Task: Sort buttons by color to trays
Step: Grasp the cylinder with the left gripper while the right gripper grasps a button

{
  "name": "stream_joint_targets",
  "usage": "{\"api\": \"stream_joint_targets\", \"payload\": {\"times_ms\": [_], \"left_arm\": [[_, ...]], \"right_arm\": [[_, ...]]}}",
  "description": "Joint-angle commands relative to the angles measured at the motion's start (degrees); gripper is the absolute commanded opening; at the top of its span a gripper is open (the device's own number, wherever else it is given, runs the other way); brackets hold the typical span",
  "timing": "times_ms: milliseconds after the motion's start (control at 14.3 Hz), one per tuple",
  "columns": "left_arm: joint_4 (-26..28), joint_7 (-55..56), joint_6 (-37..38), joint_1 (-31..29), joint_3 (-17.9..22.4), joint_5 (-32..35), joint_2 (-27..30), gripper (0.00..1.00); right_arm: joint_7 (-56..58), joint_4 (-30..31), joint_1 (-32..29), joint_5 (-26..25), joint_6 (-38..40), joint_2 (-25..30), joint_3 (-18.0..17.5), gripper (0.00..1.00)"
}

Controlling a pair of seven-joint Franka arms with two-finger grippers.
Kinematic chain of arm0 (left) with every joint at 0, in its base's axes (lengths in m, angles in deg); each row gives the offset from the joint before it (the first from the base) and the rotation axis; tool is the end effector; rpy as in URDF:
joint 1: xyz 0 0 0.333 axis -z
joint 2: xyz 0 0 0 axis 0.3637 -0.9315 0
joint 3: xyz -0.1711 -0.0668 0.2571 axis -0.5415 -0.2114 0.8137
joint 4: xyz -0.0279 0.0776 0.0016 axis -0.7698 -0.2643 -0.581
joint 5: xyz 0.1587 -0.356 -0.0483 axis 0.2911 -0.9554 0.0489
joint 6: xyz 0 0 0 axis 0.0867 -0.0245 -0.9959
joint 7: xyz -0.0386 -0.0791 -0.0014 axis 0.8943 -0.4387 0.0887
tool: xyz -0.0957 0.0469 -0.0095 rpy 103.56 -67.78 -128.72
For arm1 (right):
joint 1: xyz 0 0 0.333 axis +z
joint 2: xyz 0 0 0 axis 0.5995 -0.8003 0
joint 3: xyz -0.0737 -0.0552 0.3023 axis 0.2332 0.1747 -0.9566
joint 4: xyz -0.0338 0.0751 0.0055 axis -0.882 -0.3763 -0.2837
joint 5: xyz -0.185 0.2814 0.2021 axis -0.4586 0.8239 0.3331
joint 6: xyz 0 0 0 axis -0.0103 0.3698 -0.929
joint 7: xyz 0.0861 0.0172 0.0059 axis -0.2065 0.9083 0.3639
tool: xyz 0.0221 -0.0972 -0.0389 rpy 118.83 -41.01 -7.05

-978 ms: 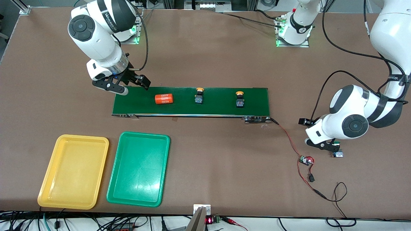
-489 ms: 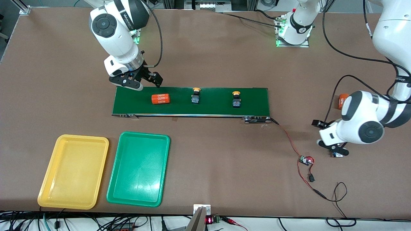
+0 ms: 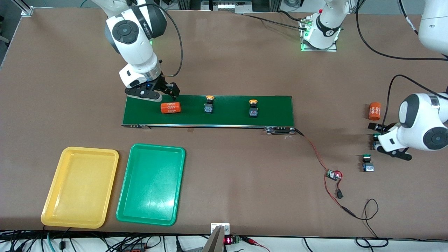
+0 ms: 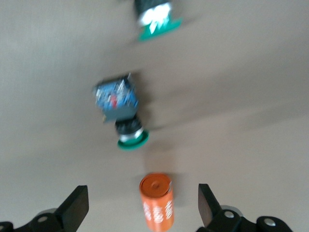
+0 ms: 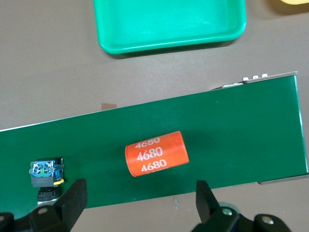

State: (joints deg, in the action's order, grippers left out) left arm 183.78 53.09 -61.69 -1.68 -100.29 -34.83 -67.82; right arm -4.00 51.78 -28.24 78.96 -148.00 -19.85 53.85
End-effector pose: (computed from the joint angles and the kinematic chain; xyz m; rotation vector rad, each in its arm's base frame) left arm 0.6091 0.1568 0.2433 -2.8917 0.4258 0.6116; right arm 0.4667 0.2843 0.3731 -3.0957 0.2970 -0.1209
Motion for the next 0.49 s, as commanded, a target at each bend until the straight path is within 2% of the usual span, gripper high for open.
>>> {"api": "stream_joint_targets", "payload": {"times_ms": [0, 210, 419], "left_arm": [[11.58, -1.32, -7.09, 1.47, 6.58, -3.20, 6.69, 1.00], [16.17, -7.27, -12.99, 0.86, 10.54, -9.60, 6.62, 1.00], [18.55, -8.70, -12.92, 0.77, 11.34, -14.54, 6.61, 1.00]], "right_arm": [[-0.60, 0.18, 0.55, -1.20, -1.85, -0.69, -0.21, 1.00], [-0.60, 0.18, 1.51, -1.29, -2.73, -1.39, -0.21, 1.00], [-0.60, 0.26, 2.21, -4.18, -4.22, -2.79, -0.21, 1.00]]}}
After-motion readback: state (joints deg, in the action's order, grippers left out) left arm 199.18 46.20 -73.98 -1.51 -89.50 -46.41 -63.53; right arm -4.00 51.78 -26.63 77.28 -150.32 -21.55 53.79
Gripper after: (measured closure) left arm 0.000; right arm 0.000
